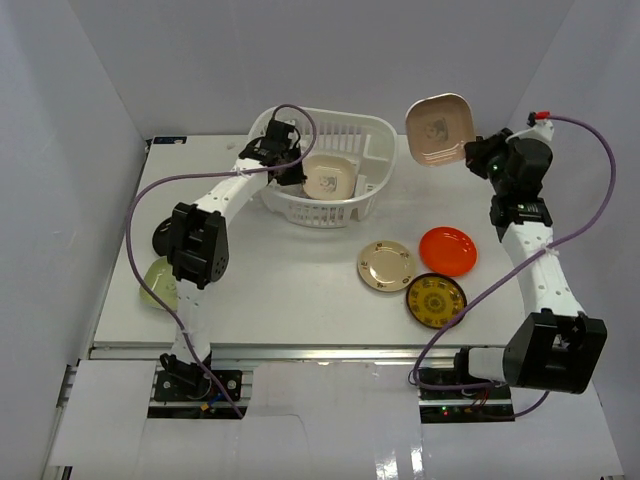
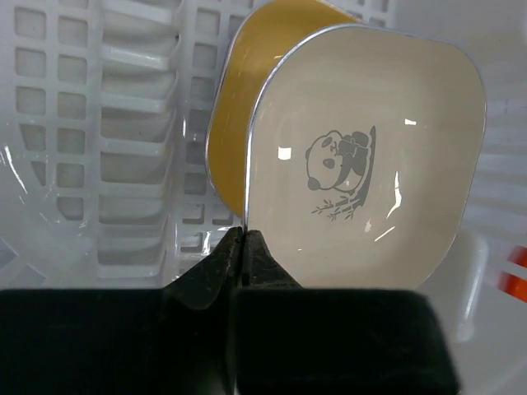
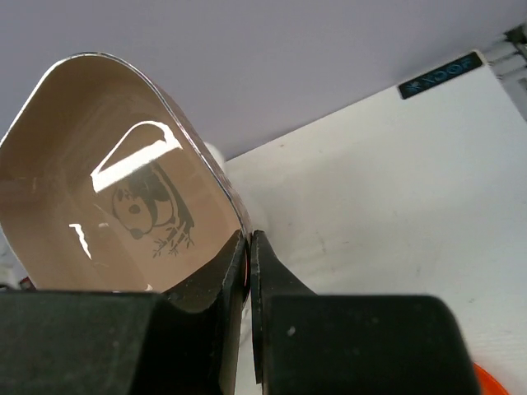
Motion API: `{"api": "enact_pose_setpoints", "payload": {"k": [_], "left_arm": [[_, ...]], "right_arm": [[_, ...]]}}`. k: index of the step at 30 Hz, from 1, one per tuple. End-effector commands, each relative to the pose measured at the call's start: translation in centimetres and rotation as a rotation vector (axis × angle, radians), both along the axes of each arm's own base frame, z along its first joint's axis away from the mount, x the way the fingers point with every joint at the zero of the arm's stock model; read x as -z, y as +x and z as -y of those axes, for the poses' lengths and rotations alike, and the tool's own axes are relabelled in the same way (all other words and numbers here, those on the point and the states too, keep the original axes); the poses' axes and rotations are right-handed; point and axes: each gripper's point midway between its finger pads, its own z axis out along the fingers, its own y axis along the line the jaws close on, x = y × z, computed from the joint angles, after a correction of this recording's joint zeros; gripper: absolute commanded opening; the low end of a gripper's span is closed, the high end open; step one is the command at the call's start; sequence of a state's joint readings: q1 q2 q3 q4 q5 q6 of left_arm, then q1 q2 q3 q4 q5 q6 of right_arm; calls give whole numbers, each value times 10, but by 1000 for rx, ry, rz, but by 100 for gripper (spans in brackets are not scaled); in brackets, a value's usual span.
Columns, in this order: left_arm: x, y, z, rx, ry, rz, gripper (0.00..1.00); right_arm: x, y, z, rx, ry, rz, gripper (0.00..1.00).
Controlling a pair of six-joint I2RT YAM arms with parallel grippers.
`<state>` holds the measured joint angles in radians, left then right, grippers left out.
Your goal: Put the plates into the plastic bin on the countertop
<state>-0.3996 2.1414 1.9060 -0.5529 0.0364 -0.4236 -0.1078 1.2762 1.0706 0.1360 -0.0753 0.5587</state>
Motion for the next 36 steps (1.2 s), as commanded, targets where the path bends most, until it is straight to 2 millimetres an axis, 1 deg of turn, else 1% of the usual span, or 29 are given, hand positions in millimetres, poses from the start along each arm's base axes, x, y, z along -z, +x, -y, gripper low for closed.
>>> {"api": "enact_pose_setpoints", "payload": {"k": [1,2,3,4,5,6,7,8,9,10,11,12,13,15,16,17,18,19,20,21,24,26,27,28,29,30,32,34,36], "left_arm": [[-47,1,12,87,-39,70,17],[-39,2,14,92,-34,57,30],[-45,4,13,90,-30,63,53],[-47,8,9,69,-15,75,63],[-52,9,7,63,-13,87,71],[-70,8,5,57,-24,122,80],[-83,10,0,44,-31,147,82],[-95,9,-3,38,-41,170,83],[-123,6,-7,34,-64,223,84],[-134,5,-16,24,-83,238,86],[-146,3,-23,7,-95,254,87],[-157,0,-31,-14,-106,276,87],[-171,-11,-52,-54,-112,298,87],[-184,-18,-83,-162,-137,340,86],[-186,-21,-112,-228,-151,353,85],[-184,-42,-132,-288,-198,366,85],[-180,-52,-150,-332,-218,369,84],[-173,-59,-180,-406,-224,373,84],[-154,-79,-192,-446,-235,353,84],[-142,-88,-206,-480,-225,338,83],[-94,-119,-266,-654,-164,267,82],[-68,-139,-280,-715,-138,230,81],[-64,-145,-293,-773,-114,236,81],[-59,-150,-298,-802,-100,237,81],[-56,-155,-304,-831,-85,236,81],[-50,-162,-316,-882,-67,230,81],[-43,-169,-326,-928,-52,213,81],[-36,-172,-337,-966,-46,198,81],[-25,-172,-347,-995,-45,159,81]], "right_arm": [[-45,11,-49,-115,-70,83,8],[-60,11,-80,-174,-82,103,8],[-62,14,-89,-179,-94,103,8],[-54,22,-100,-199,-111,82,8],[-51,22,-124,-246,-123,68,8],[-64,28,-128,-221,-141,88,8],[-51,37,-140,-236,-163,59,8],[-47,38,-161,-279,-202,54,8],[-56,41,-169,-291,-218,52,8],[-34,52,-183,-317,-241,2,8],[-29,54,-199,-349,-271,-3,8],[-22,57,-203,-348,-291,-27,8],[-16,66,-211,-353,-304,-40,8],[-7,69,-226,-375,-318,-50,8],[3,75,-231,-384,-318,-66,8],[9,76,-239,-400,-322,-75,8],[13,77,-245,-413,-333,-82,8],[25,83,-252,-431,-351,-110,8],[33,84,-261,-451,-367,-129,8],[54,89,-265,-461,-400,-170,8],[78,93,-268,-459,-459,-234,8],[87,97,-268,-454,-469,-244,11],[96,100,-270,-461,-477,-257,15],[98,101,-271,-464,-479,-263,22],[90,105,-272,-464,-479,-260,39],[99,108,-275,-472,-489,-280,48],[92,110,-275,-474,-494,-284,68],[72,108,-281,-495,-469,-240,75],[47,98,-283,-516,-439,-184,75]]}}
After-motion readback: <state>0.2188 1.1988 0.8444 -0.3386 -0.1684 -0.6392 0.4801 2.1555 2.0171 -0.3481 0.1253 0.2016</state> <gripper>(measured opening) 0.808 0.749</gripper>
